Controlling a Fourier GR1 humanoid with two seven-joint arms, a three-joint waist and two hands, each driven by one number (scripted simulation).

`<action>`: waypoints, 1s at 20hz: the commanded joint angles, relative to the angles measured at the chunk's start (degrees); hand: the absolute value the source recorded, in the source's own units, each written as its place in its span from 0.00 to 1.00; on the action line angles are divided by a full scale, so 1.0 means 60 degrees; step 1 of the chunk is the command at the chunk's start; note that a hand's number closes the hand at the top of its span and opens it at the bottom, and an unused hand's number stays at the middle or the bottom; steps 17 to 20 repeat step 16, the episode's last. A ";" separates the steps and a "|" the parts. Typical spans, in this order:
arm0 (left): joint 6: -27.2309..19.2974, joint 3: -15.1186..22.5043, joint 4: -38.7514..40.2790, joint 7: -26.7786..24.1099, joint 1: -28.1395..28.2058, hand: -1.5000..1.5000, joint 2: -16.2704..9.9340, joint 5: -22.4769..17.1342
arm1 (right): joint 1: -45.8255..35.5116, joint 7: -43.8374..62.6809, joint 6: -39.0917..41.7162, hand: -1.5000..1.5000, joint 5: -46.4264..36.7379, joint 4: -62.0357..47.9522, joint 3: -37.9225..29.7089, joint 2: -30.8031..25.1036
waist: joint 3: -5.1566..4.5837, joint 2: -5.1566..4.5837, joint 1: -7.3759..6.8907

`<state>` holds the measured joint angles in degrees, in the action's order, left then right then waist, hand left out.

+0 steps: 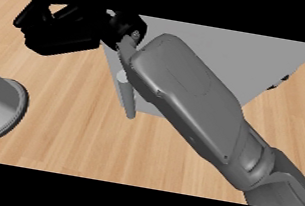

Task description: Pick up the wine, place it into the cabinet and close the cabinet

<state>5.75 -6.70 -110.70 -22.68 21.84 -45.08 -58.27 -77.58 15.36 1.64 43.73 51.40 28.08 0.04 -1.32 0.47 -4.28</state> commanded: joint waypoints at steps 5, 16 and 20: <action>0.0145 -0.0218 -0.0082 0.0142 -0.0117 0.00 -0.0023 -0.0255 | 0.0705 -0.1174 0.0078 1.00 -0.0271 -0.1436 -0.0591 -0.1322 | 0.0210 -0.0326 0.0342; -0.0146 0.0444 -0.0650 0.0521 -0.0499 0.00 0.0181 -0.0430 | 0.0806 -0.1732 -0.1284 1.00 -0.0016 -0.0954 0.0009 -0.1368 | 0.0231 -0.0514 0.0758; -0.0146 0.0444 -0.0650 0.0521 -0.0499 0.00 0.0181 -0.0430 | 0.0806 -0.1732 -0.1284 1.00 -0.0016 -0.0954 0.0009 -0.1368 | 0.0231 -0.0514 0.0758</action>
